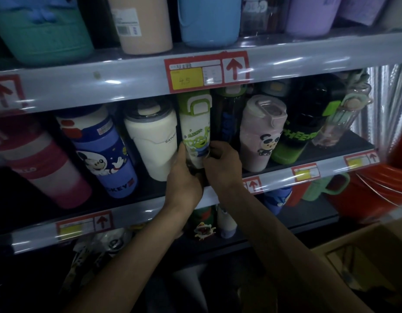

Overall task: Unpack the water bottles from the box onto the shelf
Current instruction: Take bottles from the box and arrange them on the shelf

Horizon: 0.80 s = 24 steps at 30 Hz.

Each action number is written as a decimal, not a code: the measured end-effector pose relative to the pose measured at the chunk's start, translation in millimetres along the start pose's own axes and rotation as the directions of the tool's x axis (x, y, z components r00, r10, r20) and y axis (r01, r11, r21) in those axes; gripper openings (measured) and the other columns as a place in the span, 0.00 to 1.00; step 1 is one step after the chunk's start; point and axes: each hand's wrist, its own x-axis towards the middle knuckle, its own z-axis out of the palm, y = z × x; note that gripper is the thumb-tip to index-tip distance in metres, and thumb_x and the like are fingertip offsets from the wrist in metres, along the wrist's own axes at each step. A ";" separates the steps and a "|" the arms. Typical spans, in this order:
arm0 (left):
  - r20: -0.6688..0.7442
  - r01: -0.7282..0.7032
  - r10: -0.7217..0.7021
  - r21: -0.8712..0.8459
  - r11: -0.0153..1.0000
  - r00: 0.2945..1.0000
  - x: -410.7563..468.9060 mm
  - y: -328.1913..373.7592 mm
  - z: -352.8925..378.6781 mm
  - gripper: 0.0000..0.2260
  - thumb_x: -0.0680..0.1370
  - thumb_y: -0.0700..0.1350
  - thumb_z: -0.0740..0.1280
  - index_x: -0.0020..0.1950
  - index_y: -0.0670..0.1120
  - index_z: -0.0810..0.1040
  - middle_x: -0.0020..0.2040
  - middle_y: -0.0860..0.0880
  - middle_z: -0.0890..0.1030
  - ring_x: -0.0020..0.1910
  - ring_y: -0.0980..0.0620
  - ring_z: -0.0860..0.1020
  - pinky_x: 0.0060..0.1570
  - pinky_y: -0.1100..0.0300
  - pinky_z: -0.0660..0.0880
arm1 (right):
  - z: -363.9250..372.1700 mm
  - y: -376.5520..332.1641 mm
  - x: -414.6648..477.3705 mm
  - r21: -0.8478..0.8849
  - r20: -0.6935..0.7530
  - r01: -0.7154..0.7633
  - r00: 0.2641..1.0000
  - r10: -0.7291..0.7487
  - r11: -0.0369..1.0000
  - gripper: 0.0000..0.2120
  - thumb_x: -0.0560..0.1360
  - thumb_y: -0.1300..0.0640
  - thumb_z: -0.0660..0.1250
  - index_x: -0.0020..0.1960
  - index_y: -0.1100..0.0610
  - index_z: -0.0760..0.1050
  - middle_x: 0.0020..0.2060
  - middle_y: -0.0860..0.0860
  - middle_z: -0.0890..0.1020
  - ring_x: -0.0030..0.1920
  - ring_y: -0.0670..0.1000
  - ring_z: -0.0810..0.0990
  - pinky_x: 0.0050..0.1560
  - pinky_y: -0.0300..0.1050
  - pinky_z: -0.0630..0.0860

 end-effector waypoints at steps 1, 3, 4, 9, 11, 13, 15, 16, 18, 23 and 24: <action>-0.001 -0.019 0.019 -0.003 1.000 1.000 1.7 1.1 0.1 0.29 0.77 0.33 0.65 0.77 0.48 0.67 0.67 0.48 0.79 0.65 0.48 0.78 0.65 0.45 0.76 | 0.4 0.3 0.1 0.012 -0.001 -0.007 1.000 0.007 1.000 0.19 0.74 0.65 0.65 0.64 0.58 0.79 0.55 0.55 0.85 0.57 0.57 0.82 0.60 0.55 0.79; 0.033 0.030 -0.026 -0.128 0.991 0.999 2.5 1.1 -0.2 0.26 0.73 0.43 0.69 0.72 0.52 0.72 0.62 0.49 0.82 0.61 0.49 0.81 0.62 0.47 0.79 | 0.1 0.7 0.0 0.034 0.000 -0.024 1.000 0.024 0.999 0.20 0.74 0.65 0.66 0.65 0.58 0.79 0.56 0.55 0.84 0.58 0.56 0.82 0.61 0.55 0.79; 0.041 0.049 -0.043 -0.155 0.987 0.998 4.3 -0.7 -0.1 0.24 0.71 0.47 0.69 0.68 0.52 0.75 0.58 0.49 0.84 0.58 0.50 0.82 0.60 0.47 0.80 | -0.1 1.2 -0.2 0.044 0.003 -0.028 1.000 0.028 0.999 0.20 0.74 0.65 0.66 0.65 0.58 0.78 0.57 0.55 0.84 0.58 0.56 0.81 0.61 0.54 0.79; 0.058 0.101 -0.094 -0.148 0.984 0.994 10.7 -10.2 -0.9 0.17 0.71 0.44 0.67 0.60 0.49 0.81 0.51 0.49 0.86 0.54 0.49 0.83 0.60 0.41 0.80 | 0.5 1.7 -2.7 0.060 0.001 -0.034 0.999 0.034 0.998 0.20 0.74 0.64 0.68 0.66 0.57 0.76 0.57 0.55 0.83 0.58 0.54 0.81 0.61 0.53 0.79; 0.048 0.117 -0.110 -0.169 0.979 0.993 10.4 -11.2 -0.7 0.15 0.72 0.44 0.67 0.59 0.51 0.81 0.50 0.48 0.86 0.55 0.46 0.83 0.60 0.39 0.79 | -0.2 1.3 -3.3 0.054 -0.005 -0.034 0.999 0.034 0.998 0.19 0.74 0.63 0.69 0.65 0.57 0.76 0.57 0.55 0.83 0.58 0.54 0.81 0.60 0.53 0.80; 0.034 0.107 -0.103 -0.126 0.986 0.994 9.9 -10.5 -1.4 0.13 0.74 0.42 0.67 0.58 0.49 0.81 0.50 0.47 0.85 0.54 0.45 0.83 0.60 0.39 0.79 | -0.5 1.5 -3.8 0.037 -0.003 -0.031 1.000 0.031 0.999 0.19 0.74 0.63 0.69 0.65 0.57 0.76 0.57 0.54 0.83 0.57 0.54 0.81 0.59 0.52 0.80; 0.031 0.103 -0.100 -0.116 0.988 0.995 8.9 -9.7 -2.6 0.13 0.75 0.41 0.67 0.58 0.50 0.81 0.50 0.48 0.86 0.54 0.45 0.83 0.59 0.39 0.79 | -0.4 1.5 -4.9 0.042 0.000 -0.033 0.999 0.033 0.999 0.19 0.75 0.63 0.69 0.65 0.57 0.76 0.57 0.54 0.83 0.57 0.54 0.81 0.59 0.52 0.80; 0.043 0.100 -0.095 -0.117 0.988 0.995 8.6 -10.2 -2.8 0.13 0.74 0.42 0.67 0.57 0.51 0.81 0.49 0.49 0.86 0.54 0.47 0.84 0.59 0.40 0.80 | -0.5 1.3 -5.4 0.047 0.002 -0.032 0.999 0.032 0.998 0.19 0.75 0.64 0.68 0.65 0.57 0.76 0.57 0.54 0.83 0.57 0.54 0.81 0.59 0.51 0.80; 0.055 0.094 -0.089 -0.093 0.991 0.994 8.8 -8.7 -3.1 0.13 0.73 0.43 0.67 0.57 0.52 0.81 0.49 0.49 0.86 0.53 0.49 0.84 0.58 0.43 0.81 | -0.9 1.1 -5.8 0.038 0.007 -0.029 1.000 0.029 0.999 0.19 0.75 0.64 0.68 0.66 0.58 0.75 0.58 0.55 0.83 0.58 0.54 0.81 0.58 0.48 0.79; 0.070 0.151 -0.144 -0.097 0.984 0.987 10.1 0.1 -6.6 0.07 0.72 0.46 0.68 0.50 0.52 0.81 0.48 0.46 0.85 0.54 0.46 0.83 0.60 0.46 0.79 | -3.8 0.3 -11.0 0.020 0.036 -0.019 0.999 0.018 1.000 0.19 0.77 0.64 0.66 0.68 0.58 0.74 0.59 0.55 0.82 0.60 0.54 0.80 0.58 0.46 0.78; 0.067 0.158 -0.152 -0.104 0.982 0.986 10.5 -1.6 -7.4 0.06 0.72 0.47 0.69 0.48 0.54 0.81 0.47 0.46 0.85 0.53 0.46 0.83 0.61 0.44 0.79 | -5.3 0.7 -13.2 0.021 0.041 -0.020 0.999 0.019 1.000 0.19 0.78 0.65 0.65 0.68 0.58 0.75 0.59 0.55 0.82 0.60 0.54 0.80 0.56 0.44 0.77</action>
